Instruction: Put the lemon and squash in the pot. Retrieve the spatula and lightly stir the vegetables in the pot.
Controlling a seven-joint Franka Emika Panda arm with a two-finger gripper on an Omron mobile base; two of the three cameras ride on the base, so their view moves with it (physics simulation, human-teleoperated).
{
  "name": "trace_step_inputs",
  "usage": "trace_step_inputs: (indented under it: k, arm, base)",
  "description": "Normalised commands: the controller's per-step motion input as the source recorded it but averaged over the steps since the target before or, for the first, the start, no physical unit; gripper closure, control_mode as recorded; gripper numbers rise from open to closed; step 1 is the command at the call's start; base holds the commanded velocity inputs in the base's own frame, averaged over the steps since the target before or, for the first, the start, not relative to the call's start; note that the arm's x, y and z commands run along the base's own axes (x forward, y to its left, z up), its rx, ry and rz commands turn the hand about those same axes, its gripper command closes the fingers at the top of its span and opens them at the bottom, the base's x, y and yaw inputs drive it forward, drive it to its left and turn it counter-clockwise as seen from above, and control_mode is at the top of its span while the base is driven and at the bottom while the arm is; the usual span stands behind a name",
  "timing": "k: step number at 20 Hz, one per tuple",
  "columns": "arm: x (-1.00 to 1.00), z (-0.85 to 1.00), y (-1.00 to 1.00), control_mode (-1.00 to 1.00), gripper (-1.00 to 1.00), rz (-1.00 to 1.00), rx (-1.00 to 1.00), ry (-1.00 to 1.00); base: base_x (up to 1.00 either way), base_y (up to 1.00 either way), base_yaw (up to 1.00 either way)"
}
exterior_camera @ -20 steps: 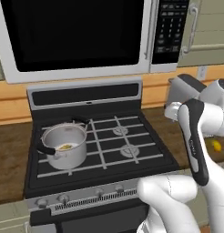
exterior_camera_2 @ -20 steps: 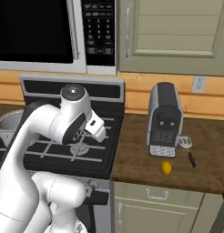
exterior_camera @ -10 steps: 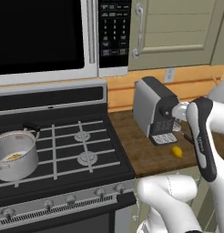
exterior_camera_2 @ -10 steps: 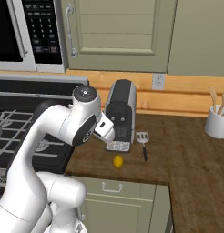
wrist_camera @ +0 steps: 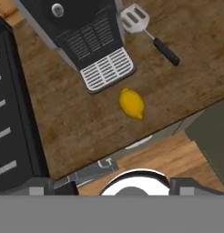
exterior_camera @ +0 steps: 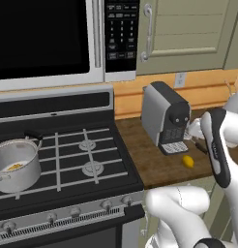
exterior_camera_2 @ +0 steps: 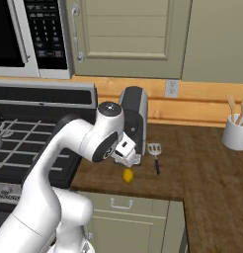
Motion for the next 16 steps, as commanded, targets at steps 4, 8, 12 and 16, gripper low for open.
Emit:
trace_step_inputs:
  k: [4,8,12,16]
  arm:
    - [0.01,-0.82,-0.61,-1.0,-1.0,0.13,-0.12,0.21]
    - [0.04,-0.21,0.03,-1.0,-1.0,0.02,-0.02,0.16]
    - [0.38,-0.26,0.26,-1.0,-1.0,0.01,0.0,0.12]
    - [0.55,-0.45,0.21,-1.0,-1.0,0.0,0.0,0.05]
  base:
    - [0.0,0.0,0.0]
    - [0.0,0.0,0.0]
    - [0.0,0.0,0.0]
    - [0.0,0.0,0.0]
